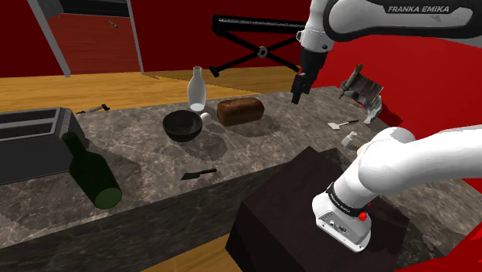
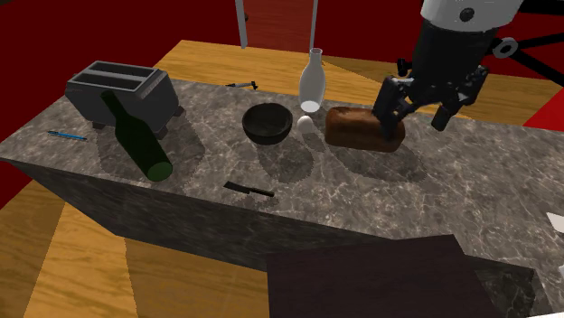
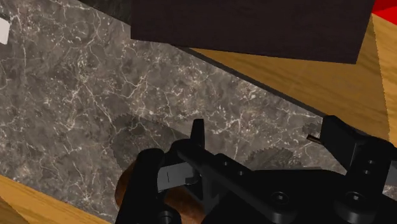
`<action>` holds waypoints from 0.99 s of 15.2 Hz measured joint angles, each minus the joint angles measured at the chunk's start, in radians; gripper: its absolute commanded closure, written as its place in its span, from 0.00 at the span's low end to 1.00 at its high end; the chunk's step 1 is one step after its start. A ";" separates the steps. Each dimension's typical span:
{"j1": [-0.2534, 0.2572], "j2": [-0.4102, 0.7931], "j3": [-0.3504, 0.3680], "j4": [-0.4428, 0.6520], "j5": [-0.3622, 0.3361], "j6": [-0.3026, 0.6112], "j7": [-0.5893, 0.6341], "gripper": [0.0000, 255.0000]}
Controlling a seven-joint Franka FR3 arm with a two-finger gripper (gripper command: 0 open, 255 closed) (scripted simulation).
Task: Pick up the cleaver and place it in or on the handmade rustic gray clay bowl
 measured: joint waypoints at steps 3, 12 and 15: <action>0.039 0.089 0.002 -0.020 0.003 0.119 -0.056 0.00; 0.147 0.360 0.020 -0.025 0.017 0.428 -0.232 0.00; 0.177 0.469 0.028 0.001 0.021 0.522 -0.296 0.00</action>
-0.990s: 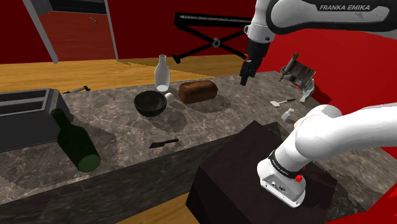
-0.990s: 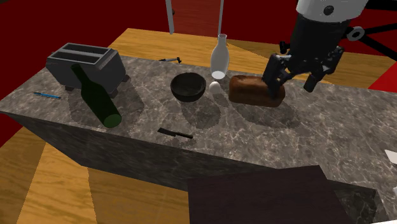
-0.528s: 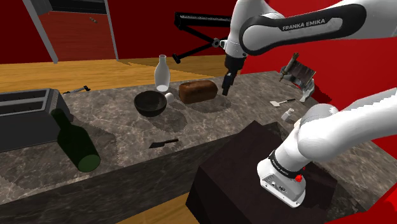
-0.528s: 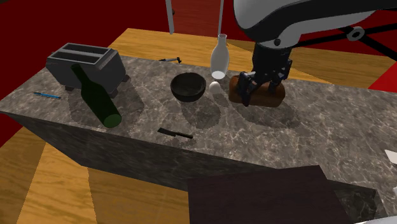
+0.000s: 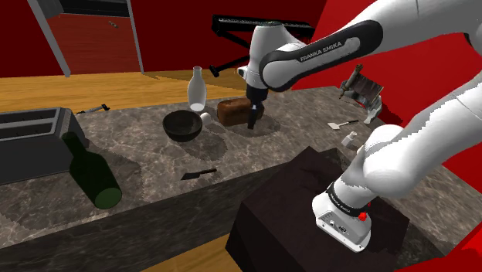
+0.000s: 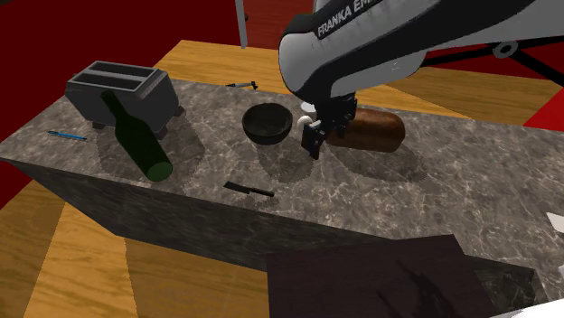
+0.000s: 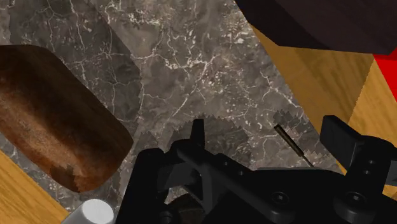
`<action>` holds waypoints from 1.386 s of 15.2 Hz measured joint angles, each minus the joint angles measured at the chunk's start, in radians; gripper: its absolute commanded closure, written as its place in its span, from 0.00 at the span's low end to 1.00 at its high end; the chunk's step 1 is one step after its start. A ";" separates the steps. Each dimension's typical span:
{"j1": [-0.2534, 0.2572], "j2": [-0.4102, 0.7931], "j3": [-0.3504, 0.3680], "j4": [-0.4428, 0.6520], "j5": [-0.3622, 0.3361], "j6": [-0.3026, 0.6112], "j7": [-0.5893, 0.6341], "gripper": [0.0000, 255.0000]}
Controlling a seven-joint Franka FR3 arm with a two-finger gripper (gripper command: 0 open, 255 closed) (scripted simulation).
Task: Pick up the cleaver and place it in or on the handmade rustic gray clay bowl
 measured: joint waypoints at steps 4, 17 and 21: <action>0.041 0.116 0.024 0.018 0.007 0.112 -0.071 0.00; 0.149 0.537 0.123 0.186 -0.054 0.413 -0.246 0.00; 0.184 0.652 0.140 0.248 -0.100 0.477 -0.280 0.00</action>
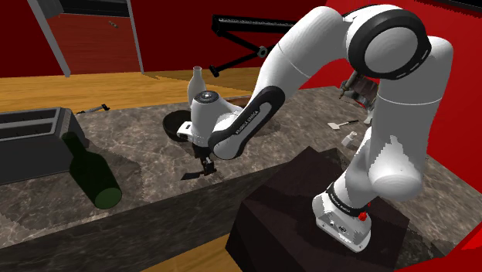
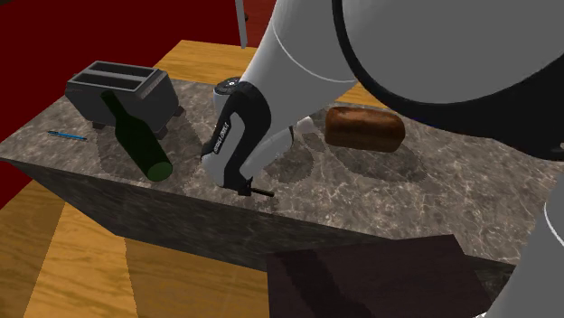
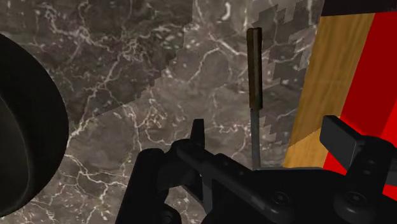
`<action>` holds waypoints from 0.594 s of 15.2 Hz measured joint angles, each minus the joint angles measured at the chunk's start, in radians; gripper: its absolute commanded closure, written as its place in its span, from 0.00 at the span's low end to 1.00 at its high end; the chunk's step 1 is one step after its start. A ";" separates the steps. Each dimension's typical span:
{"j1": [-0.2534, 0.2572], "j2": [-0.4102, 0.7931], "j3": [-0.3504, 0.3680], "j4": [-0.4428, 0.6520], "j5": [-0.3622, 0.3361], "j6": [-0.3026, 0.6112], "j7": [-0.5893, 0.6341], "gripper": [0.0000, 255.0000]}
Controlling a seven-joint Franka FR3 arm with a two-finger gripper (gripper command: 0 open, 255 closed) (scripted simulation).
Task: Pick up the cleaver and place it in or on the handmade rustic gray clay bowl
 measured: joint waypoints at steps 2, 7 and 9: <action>0.009 0.025 0.000 0.006 -0.010 0.020 -0.001 0.00; 0.024 0.101 -0.016 0.032 -0.029 0.071 0.012 0.00; 0.025 0.112 -0.020 0.033 -0.032 0.081 0.012 0.00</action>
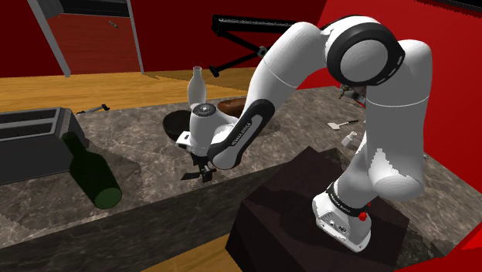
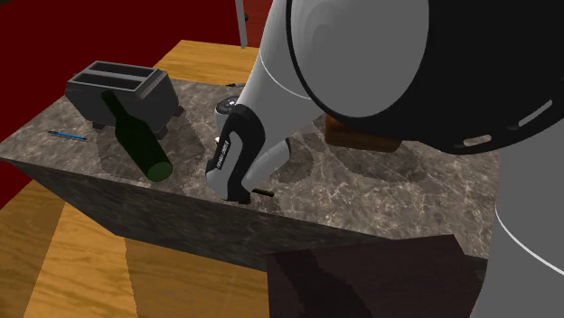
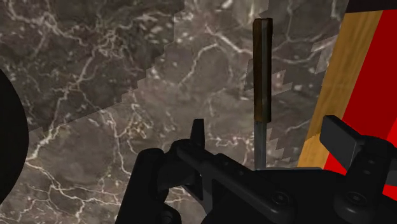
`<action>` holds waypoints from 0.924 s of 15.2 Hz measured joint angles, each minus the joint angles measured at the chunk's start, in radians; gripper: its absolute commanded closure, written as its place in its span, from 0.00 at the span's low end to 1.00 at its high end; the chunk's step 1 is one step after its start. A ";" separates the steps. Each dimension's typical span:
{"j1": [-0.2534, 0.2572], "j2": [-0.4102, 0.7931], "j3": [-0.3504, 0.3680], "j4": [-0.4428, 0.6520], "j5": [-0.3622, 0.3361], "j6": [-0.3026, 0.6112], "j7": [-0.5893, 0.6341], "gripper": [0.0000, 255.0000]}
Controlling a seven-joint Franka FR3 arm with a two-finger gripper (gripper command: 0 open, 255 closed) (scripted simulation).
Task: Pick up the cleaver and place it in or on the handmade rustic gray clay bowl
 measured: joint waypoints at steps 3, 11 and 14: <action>0.001 0.004 -0.001 0.001 -0.001 0.004 0.001 0.00; 0.001 0.004 -0.001 0.001 -0.001 0.004 0.001 1.00; 0.001 0.004 -0.001 0.001 -0.001 0.004 0.001 1.00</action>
